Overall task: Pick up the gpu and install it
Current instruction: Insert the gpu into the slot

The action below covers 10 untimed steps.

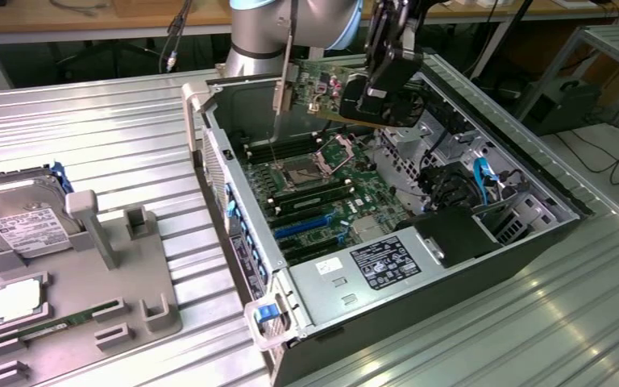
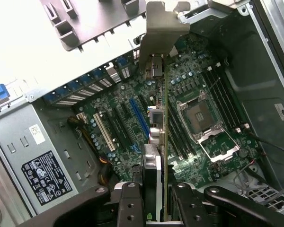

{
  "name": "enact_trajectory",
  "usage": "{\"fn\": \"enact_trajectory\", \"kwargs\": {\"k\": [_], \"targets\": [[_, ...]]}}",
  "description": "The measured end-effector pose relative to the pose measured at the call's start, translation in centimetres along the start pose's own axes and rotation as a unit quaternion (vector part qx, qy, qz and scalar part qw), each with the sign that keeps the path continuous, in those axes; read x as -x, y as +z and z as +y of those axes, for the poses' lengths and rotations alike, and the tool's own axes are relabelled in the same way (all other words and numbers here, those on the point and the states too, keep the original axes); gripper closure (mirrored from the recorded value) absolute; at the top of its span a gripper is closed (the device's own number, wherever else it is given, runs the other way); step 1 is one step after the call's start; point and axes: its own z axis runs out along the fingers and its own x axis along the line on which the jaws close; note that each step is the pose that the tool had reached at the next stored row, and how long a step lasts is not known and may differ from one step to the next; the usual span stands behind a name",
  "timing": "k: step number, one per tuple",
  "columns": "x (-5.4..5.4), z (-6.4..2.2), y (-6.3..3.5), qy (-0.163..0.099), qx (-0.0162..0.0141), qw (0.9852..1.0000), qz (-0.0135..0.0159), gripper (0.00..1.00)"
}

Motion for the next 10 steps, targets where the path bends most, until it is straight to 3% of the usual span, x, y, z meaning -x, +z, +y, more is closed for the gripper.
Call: {"fn": "enact_trajectory", "kwargs": {"k": [10], "targets": [[0.03,-0.06,0.0,-0.047,0.0002,0.9989,0.0018,0.72]]}}
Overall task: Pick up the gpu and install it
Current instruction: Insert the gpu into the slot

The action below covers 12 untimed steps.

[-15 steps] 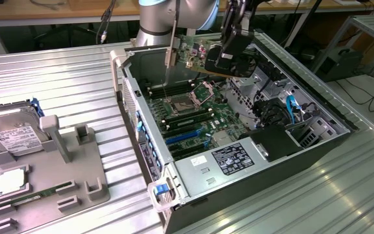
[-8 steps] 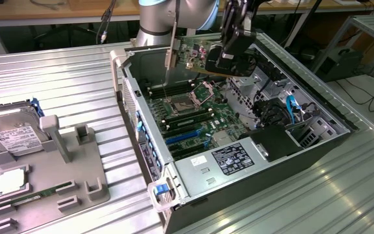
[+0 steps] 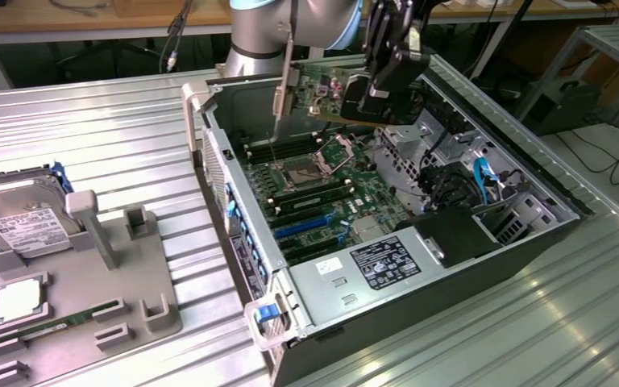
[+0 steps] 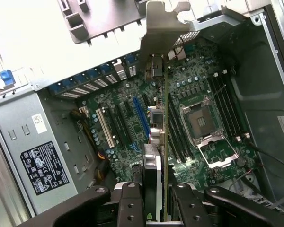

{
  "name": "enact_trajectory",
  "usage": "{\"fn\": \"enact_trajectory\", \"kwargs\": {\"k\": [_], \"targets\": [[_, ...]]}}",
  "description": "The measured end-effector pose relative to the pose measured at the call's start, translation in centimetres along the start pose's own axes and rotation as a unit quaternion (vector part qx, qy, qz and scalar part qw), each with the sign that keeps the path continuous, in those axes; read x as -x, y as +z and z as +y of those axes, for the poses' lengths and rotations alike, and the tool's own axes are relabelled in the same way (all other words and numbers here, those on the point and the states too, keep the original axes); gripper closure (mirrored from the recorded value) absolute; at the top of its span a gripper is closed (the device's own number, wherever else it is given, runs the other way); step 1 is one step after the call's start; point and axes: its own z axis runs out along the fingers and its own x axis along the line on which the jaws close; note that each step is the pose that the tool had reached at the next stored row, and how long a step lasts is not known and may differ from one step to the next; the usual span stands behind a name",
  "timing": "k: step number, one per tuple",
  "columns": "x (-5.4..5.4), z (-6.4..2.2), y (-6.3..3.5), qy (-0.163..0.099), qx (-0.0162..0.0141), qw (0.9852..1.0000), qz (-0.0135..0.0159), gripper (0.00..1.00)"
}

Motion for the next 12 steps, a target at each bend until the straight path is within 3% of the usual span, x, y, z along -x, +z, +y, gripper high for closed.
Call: {"fn": "enact_trajectory", "kwargs": {"k": [12], "targets": [[0.03,-0.07,0.0,-0.05,0.0002,0.9987,0.0019,0.72]]}}
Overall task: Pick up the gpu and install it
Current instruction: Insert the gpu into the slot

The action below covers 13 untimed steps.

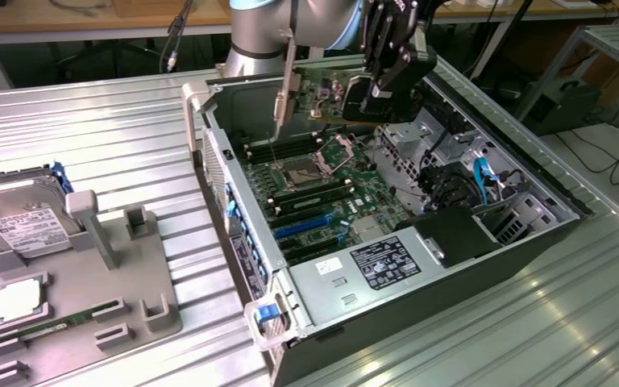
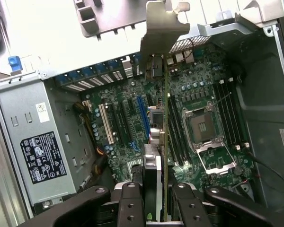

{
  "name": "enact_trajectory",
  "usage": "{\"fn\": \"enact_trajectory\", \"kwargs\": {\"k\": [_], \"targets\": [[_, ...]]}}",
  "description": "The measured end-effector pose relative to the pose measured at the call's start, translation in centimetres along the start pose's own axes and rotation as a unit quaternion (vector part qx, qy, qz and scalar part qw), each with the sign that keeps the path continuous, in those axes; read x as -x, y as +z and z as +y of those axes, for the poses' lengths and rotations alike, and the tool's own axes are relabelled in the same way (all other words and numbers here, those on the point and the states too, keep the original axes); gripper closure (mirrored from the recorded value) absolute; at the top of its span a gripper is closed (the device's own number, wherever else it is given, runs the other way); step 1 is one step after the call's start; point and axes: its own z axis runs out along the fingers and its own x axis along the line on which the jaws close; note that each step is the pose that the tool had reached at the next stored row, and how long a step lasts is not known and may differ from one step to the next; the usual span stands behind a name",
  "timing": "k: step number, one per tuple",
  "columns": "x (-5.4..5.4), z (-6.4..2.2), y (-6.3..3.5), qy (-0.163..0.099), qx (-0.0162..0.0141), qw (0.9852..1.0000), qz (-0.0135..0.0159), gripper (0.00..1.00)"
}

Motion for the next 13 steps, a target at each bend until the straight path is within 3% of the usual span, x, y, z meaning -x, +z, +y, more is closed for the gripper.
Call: {"fn": "enact_trajectory", "kwargs": {"k": [13], "targets": [[0.02,-0.09,0.0,-0.051,0.0002,0.9987,0.0019,0.72]]}}
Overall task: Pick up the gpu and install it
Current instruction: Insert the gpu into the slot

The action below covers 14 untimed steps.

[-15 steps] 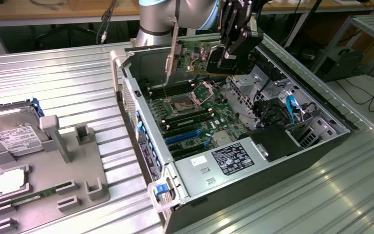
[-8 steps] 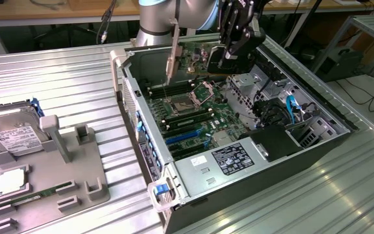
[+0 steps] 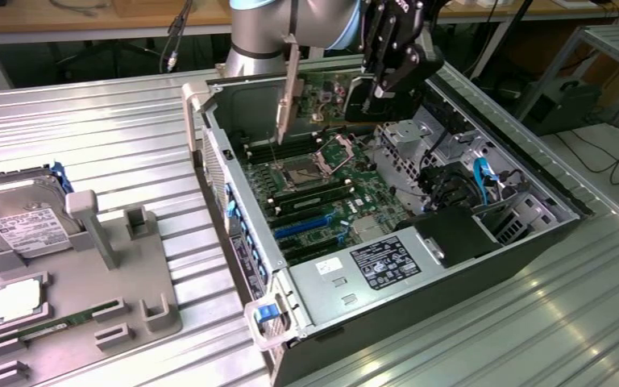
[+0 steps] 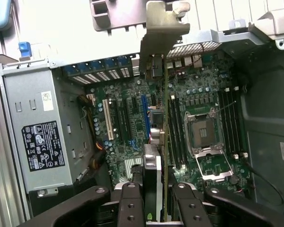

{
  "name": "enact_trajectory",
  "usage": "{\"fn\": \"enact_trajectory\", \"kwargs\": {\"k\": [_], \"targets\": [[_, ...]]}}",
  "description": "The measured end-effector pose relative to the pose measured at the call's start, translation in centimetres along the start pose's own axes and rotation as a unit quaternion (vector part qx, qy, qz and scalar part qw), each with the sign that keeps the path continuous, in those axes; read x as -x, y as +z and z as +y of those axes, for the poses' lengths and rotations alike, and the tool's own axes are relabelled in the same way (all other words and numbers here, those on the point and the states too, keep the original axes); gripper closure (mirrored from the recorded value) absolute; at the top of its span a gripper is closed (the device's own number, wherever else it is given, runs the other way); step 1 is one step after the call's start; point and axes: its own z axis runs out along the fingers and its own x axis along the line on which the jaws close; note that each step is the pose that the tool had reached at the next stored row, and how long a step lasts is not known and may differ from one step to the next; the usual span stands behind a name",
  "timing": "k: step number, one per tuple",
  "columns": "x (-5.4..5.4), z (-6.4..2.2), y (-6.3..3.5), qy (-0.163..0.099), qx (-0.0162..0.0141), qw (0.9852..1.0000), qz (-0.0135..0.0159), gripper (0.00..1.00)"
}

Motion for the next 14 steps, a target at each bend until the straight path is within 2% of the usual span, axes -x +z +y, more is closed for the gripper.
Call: {"fn": "enact_trajectory", "kwargs": {"k": [14], "targets": [[0.01,-0.09,0.0,-0.051,0.0002,0.9987,0.0019,0.72]]}}
